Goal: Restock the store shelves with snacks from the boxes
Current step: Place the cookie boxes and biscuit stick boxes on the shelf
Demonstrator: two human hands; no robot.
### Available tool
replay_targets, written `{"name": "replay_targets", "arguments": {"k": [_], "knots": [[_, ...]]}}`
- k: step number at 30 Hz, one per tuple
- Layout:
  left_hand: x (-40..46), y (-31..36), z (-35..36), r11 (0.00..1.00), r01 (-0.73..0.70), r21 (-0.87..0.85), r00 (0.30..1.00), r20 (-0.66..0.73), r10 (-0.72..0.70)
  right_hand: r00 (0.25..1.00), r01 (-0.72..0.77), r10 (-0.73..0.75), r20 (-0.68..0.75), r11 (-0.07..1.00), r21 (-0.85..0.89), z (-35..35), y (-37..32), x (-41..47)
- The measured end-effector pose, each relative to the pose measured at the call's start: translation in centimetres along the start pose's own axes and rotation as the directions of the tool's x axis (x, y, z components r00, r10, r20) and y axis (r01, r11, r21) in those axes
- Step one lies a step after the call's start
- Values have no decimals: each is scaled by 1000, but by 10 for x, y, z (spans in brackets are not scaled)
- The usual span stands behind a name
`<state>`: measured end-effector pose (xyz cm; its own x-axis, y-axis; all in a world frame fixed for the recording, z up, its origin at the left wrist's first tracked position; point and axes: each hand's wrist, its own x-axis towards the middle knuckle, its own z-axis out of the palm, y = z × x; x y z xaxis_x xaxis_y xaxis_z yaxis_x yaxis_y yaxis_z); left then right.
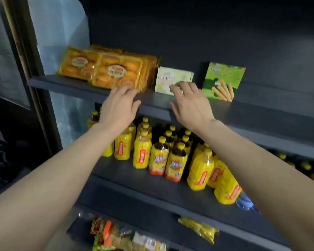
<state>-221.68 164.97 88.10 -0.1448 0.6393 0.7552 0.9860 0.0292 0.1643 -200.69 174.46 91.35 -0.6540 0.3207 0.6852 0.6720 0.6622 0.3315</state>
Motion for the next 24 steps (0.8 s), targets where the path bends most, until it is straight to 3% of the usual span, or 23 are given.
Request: {"name": "replay_targets", "arguments": {"k": [3, 6, 13, 16, 19, 24], "knots": [[-59, -10, -4, 1000, 8, -27, 999, -45, -9, 1000, -7, 7, 2, 999, 48, 3, -46, -46], [-126, -23, 10, 996, 82, -46, 997, 12, -81, 995, -17, 6, 95, 993, 116, 28, -92, -105], [-316, -45, 94, 975, 219, -35, 921, 338, -195, 906, -49, -87, 414, 950, 308, 124, -179, -292], [-402, -40, 134, 962, 272, -30, 846, 484, -224, 799, -180, -83, 595, 912, 369, 161, -207, -378], [-489, -30, 174, 950, 313, -23, 756, 611, -235, 647, -313, -70, 759, 883, 349, 197, -232, -457], [-636, -12, 244, 930, 366, -21, 590, 778, -215, 433, -411, -80, 898, 869, 275, 259, -266, -585]]}}
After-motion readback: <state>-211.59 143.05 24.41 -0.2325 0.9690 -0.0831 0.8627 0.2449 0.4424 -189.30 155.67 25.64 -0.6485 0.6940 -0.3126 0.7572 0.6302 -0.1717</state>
